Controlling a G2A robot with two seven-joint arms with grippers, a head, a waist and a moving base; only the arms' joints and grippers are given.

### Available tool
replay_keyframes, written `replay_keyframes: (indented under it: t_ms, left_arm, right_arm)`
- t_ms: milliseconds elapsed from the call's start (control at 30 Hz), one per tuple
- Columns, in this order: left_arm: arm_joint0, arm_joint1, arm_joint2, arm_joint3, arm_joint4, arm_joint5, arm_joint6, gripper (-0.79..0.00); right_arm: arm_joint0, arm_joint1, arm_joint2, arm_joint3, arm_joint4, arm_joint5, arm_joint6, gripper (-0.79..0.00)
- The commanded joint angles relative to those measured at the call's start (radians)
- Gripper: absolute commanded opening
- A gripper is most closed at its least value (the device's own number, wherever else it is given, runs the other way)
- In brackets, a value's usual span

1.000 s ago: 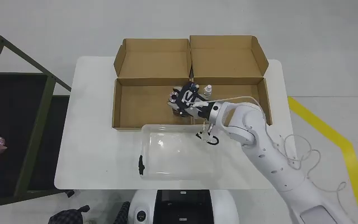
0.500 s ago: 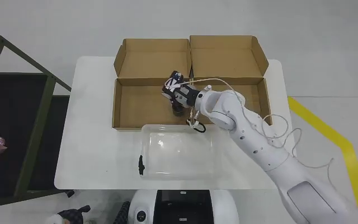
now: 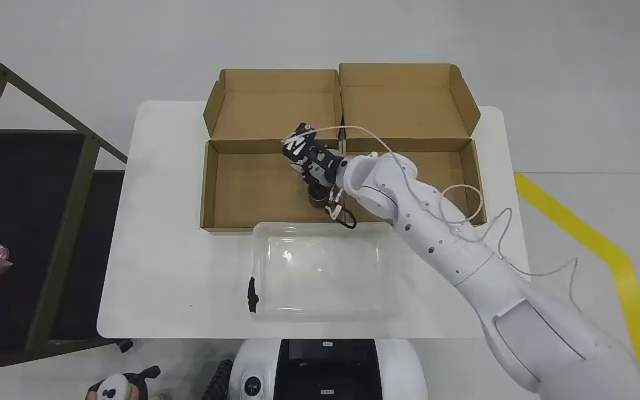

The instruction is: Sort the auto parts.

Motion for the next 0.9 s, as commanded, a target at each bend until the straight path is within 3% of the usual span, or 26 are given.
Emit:
replay_keyframes:
  t_ms: [0, 300, 333, 533, 667, 867]
  left_arm:
    - [0.000, 0.000, 0.000, 0.000, 0.000, 0.000, 0.000, 0.000]
    - [0.000, 0.000, 0.000, 0.000, 0.000, 0.000, 0.000, 0.000]
    - [0.000, 0.000, 0.000, 0.000, 0.000, 0.000, 0.000, 0.000]
    - [0.000, 0.000, 0.000, 0.000, 0.000, 0.000, 0.000, 0.000]
    - [0.000, 0.000, 0.000, 0.000, 0.000, 0.000, 0.000, 0.000]
    - [0.000, 0.000, 0.000, 0.000, 0.000, 0.000, 0.000, 0.000]
  right_arm:
    - [0.005, -0.007, -0.004, 0.015, 0.001, 0.000, 0.006, -0.785]
    - [0.014, -0.035, -0.021, 0.063, -0.017, 0.005, 0.023, -0.782]
    - [0.014, -0.038, -0.022, 0.066, -0.020, 0.005, 0.025, -0.723]
    - [0.015, -0.051, -0.023, 0.084, -0.034, 0.006, 0.034, -0.733]
    - [0.017, -0.058, -0.023, 0.091, -0.045, -0.001, 0.046, -0.659]
    - [0.016, -0.062, -0.007, 0.091, -0.061, -0.009, 0.051, -0.650]
